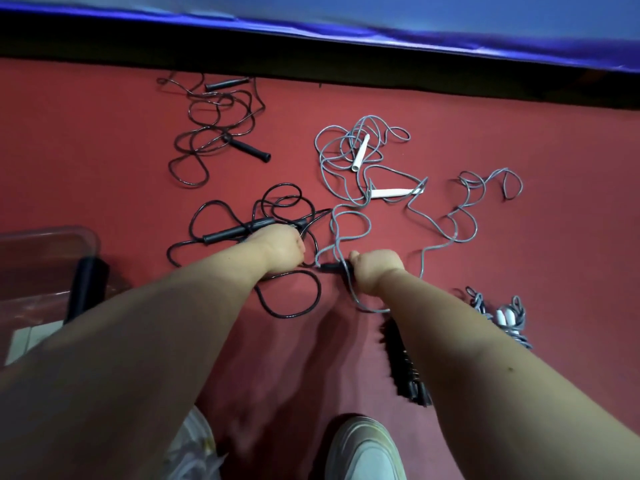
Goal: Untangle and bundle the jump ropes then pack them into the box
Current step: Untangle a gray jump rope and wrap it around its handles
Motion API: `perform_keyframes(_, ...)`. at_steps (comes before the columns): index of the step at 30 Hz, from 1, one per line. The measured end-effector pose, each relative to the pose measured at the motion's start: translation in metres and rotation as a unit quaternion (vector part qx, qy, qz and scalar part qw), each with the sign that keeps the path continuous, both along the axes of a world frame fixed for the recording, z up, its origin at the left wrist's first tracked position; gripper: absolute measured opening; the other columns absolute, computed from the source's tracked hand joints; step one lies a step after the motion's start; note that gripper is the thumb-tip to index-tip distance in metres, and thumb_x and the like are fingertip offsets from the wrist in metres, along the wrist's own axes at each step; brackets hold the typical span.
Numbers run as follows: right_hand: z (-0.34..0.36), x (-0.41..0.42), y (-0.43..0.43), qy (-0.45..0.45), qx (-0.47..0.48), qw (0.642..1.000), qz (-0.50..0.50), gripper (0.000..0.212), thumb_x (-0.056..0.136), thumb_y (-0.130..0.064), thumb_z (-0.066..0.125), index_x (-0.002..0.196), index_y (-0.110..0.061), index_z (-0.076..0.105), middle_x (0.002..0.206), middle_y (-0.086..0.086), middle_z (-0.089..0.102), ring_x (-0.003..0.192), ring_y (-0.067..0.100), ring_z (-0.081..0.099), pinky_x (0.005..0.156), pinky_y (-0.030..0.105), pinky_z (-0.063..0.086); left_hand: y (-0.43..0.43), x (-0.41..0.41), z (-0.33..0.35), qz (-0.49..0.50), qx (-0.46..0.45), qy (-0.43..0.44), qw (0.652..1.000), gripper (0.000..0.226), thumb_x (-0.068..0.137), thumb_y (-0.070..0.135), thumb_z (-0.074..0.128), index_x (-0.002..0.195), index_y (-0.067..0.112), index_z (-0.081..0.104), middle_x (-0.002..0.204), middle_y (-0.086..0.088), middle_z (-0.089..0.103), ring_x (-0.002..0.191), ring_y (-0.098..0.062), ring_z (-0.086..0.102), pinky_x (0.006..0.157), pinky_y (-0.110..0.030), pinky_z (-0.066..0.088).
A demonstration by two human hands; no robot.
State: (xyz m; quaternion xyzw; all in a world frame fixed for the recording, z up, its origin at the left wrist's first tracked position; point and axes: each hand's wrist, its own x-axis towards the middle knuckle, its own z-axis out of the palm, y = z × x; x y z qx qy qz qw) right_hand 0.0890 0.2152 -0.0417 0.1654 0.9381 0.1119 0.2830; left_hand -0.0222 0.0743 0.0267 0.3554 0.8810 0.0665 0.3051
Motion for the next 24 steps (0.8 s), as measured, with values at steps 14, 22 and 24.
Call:
perform_keyframes(14, 0.285, 0.001, -0.048, 0.192, 0.352, 0.867, 0.296, 0.027, 0.092, -0.017, 0.042, 0.104, -0.020, 0.067, 0.098, 0.000, 0.068, 0.098, 0.023, 0.058, 0.101, 0.034, 0.029, -0.022, 0.057, 0.160, 0.104, 0.168, 0.039, 0.979, 0.070, 0.077, 0.038, 0.073, 0.134, 0.008, 0.044, 0.131, -0.013, 0.053, 0.121, -0.031, 0.050, 0.101, -0.037, 0.041)
perform_keyframes(22, 0.352, 0.046, -0.091, 0.201, 0.404, 0.806, 0.383, 0.014, 0.053, -0.026, 0.074, 0.049, -0.030, 0.062, 0.043, -0.009, 0.041, 0.050, 0.017, 0.050, 0.083, 0.033, 0.026, -0.063, 0.086, 0.216, 0.149, 0.286, 0.107, 0.940, 0.044, 0.086, 0.010, 0.055, 0.129, 0.017, 0.050, 0.123, -0.009, 0.061, 0.113, -0.031, 0.057, 0.088, -0.031, 0.044)
perform_keyframes(24, 0.369, 0.054, -0.086, 0.221, 0.397, 0.792, 0.407, 0.020, 0.048, -0.021, 0.078, 0.044, -0.028, 0.059, 0.046, -0.006, 0.028, 0.048, 0.018, 0.047, 0.083, 0.034, 0.027, -0.077, 0.085, 0.210, 0.170, 0.269, 0.069, 0.946, 0.045, 0.085, 0.001, 0.051, 0.128, 0.015, 0.051, 0.120, -0.013, 0.063, 0.105, -0.032, 0.062, 0.089, -0.036, 0.051)
